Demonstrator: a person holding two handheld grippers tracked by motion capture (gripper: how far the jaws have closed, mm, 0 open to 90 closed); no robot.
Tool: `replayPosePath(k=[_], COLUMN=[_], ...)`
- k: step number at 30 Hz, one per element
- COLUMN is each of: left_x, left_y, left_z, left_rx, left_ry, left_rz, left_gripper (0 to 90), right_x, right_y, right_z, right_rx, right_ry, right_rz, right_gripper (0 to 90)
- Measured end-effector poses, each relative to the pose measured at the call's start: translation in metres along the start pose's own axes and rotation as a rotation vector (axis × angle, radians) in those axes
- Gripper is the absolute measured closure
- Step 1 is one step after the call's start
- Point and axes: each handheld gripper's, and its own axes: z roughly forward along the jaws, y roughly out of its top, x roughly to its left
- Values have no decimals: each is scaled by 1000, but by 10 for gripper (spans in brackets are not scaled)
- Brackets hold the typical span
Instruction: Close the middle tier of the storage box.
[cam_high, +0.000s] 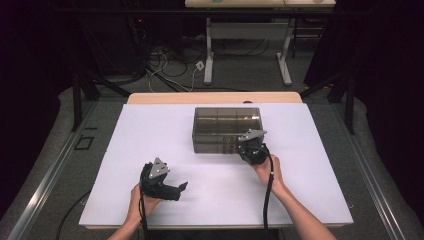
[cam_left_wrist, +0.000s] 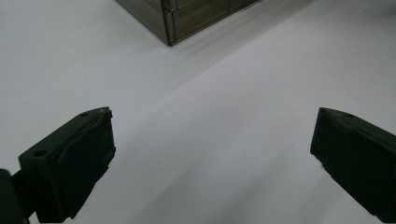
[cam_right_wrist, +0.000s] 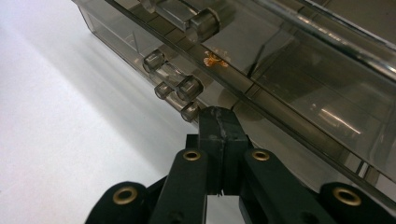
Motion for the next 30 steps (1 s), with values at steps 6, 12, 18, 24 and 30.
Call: replayPosePath(k=[6, 12, 18, 24, 30], left_x=[0, -1, -1, -1, -1], left_y=[0, 0, 0, 1, 1], left_z=[0, 0, 0, 0, -1], left_rx=[1, -8, 1, 2, 7], left_ry=[1, -1, -6, 0, -2], left_rz=[1, -7, -9, 7, 11], left_gripper=[0, 0, 0, 0, 0], right_x=[-2, -3, -4, -4, -2], right_y=[-1, -1, -2, -1, 1], right_z=[2, 4, 5, 6, 5], right_rx=[3, -3, -12, -16, -27], right_ry=[3, 3, 8, 8, 8], right_rz=[14, 26, 28, 30, 29], right_gripper=[900, 900, 900, 900, 900])
